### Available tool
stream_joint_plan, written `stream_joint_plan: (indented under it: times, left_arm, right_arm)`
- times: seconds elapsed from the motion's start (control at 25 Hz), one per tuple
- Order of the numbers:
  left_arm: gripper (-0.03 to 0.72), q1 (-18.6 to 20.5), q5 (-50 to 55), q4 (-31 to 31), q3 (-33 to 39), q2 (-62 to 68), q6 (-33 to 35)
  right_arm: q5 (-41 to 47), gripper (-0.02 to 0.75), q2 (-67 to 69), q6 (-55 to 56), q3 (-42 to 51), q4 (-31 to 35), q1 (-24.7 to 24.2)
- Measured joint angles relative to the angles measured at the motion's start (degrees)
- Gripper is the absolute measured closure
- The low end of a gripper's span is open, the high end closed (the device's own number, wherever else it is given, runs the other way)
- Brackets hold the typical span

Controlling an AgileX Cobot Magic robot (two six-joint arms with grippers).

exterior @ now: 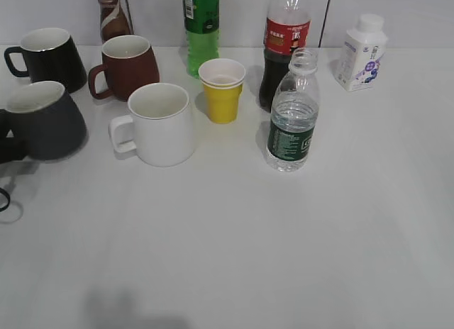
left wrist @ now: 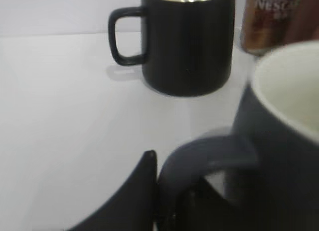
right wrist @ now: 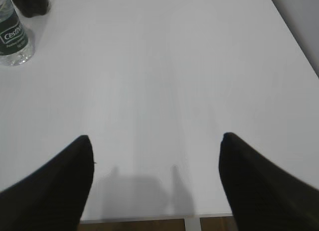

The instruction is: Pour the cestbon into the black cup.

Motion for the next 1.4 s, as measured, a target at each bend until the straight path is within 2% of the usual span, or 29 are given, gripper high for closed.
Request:
stream_joint_plan:
  times: [0.08,0.2,0.28,0.36,0.56,0.64,0.8,0.88,1.0,1.2,1.32,1.4]
  left_arm:
    - [0.643,0.0,0.2,0.5,0.0,0.1,0.1]
    - [0.647,0.0,0.5,0.8,0.0,-0.3,0.5]
    - [0.647,0.0,1.7,1.0,0.0,-1.5,0.5]
    - [0.648,0.0,2.4,1.1,0.1,-3.4,0.5]
    - [0.648,0.0,2.9,1.0,1.1,-9.3,0.5]
    - [0.648,0.0,3.0,1.1,2.0,-11.5,0.5]
    - [0.648,0.0,4.0,1.1,3.4,-15.4,0.5]
    - [0.648,0.0,4.6,1.2,3.6,-16.7,0.5]
    - [0.649,0.0,5.1,1.2,3.6,-18.2,-0.2]
    - [0.649,0.0,5.4,2.5,3.7,-19.9,-0.4]
    - [0.649,0.0,6.3,3.2,3.7,-21.0,-0.4]
    - [0.649,0.0,6.5,3.5,3.7,-22.1,-0.4]
  right_arm:
    - [0.0,0.159,0.1,-0.7,0.0,0.7,0.0]
    - [-2.8,0.196,3.3,-5.0,-0.9,3.1,0.0]
    - [-11.1,0.211,7.3,-9.4,-1.6,5.0,0.0]
    - [-22.0,0.216,12.8,-14.5,-1.8,9.7,0.0]
    - [-47.9,0.219,27.4,-27.2,-2.0,27.6,0.0]
    - [-52.8,0.220,32.4,-31.5,-1.9,32.2,0.0]
    - [-60.0,0.222,37.9,-33.3,1.1,36.5,1.1]
    - [-64.9,0.222,38.5,-32.7,4.1,36.9,3.6]
    - [-72.4,0.222,38.5,-29.3,10.0,36.2,10.5]
    - [-80.4,0.222,42.0,-22.9,15.9,30.9,20.2]
    - [-82.2,0.201,46.9,-21.0,15.9,27.6,21.7]
    - [-83.1,0.149,51.0,-18.6,15.9,26.5,21.7]
